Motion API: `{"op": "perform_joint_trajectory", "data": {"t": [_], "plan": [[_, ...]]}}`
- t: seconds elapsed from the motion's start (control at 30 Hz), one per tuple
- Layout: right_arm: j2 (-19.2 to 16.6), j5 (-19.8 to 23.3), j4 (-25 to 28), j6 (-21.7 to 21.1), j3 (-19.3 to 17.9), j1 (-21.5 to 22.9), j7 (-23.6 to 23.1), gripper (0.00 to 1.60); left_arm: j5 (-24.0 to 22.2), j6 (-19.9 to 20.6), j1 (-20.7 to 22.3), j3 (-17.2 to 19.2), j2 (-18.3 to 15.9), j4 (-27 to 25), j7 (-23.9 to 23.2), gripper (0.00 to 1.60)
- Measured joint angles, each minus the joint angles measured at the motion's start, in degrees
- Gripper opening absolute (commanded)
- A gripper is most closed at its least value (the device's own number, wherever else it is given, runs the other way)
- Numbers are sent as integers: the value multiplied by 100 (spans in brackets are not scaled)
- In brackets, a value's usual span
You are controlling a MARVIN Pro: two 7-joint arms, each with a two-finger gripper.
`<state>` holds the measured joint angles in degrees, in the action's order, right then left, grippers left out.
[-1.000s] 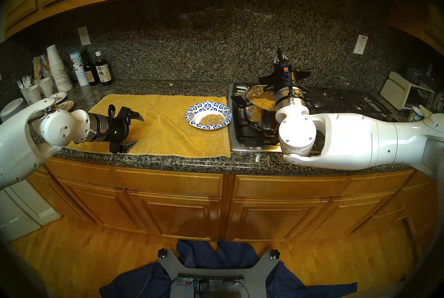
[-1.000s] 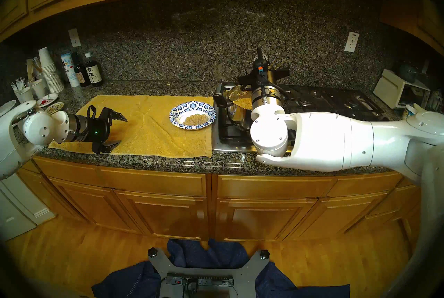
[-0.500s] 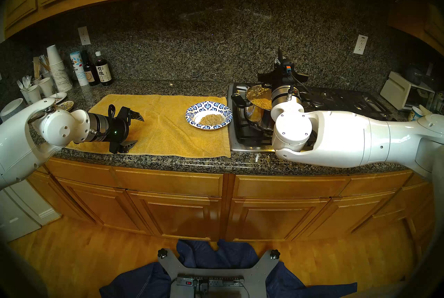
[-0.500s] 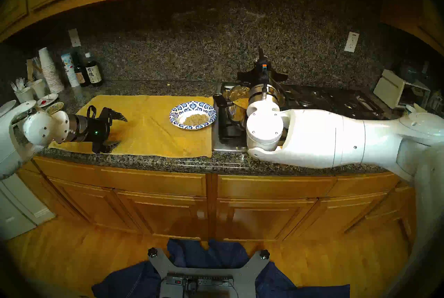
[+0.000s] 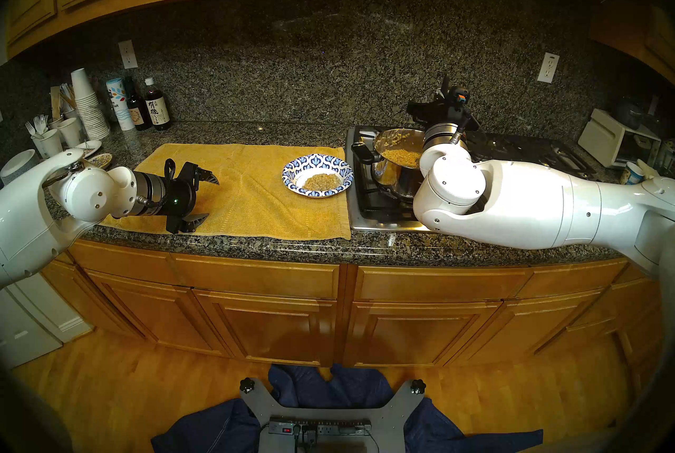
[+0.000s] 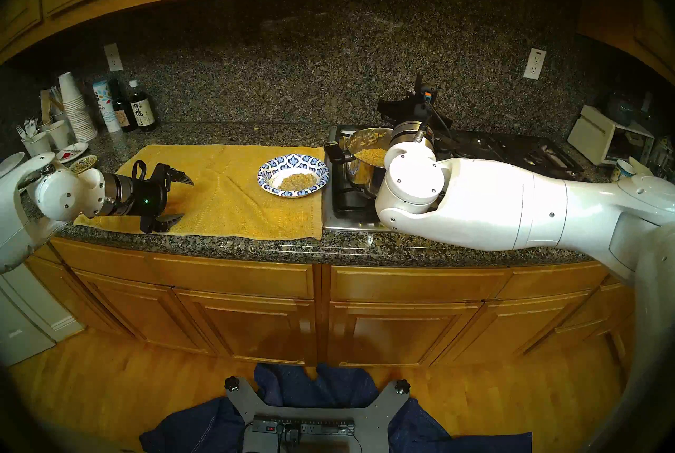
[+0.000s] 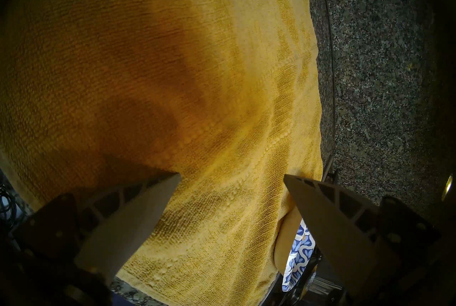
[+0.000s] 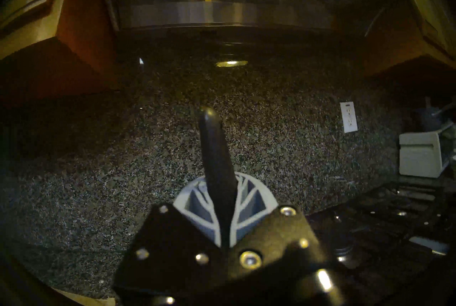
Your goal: Scoop oatmeal into bowl
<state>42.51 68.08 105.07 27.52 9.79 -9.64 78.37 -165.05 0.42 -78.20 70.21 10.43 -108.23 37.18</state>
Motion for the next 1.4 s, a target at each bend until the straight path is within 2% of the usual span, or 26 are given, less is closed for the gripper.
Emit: {"op": "perform_joint_trajectory", "data": {"t": [0.3,0.6,1.07,1.4], "plan": [[-245,485,110,442,-161,-68,-457,0,0,0,0,0,0,0,1,160],[-213,833,6,762,-300,-206,-783,0,0,0,0,0,0,1,2,160],[-34,1135,-156,1003,-481,-373,-1035,0,0,0,0,0,-1,0,2,160],[-365,1520,90,1095,-549,-432,-1143,0,0,0,0,0,0,0,2,160]]}}
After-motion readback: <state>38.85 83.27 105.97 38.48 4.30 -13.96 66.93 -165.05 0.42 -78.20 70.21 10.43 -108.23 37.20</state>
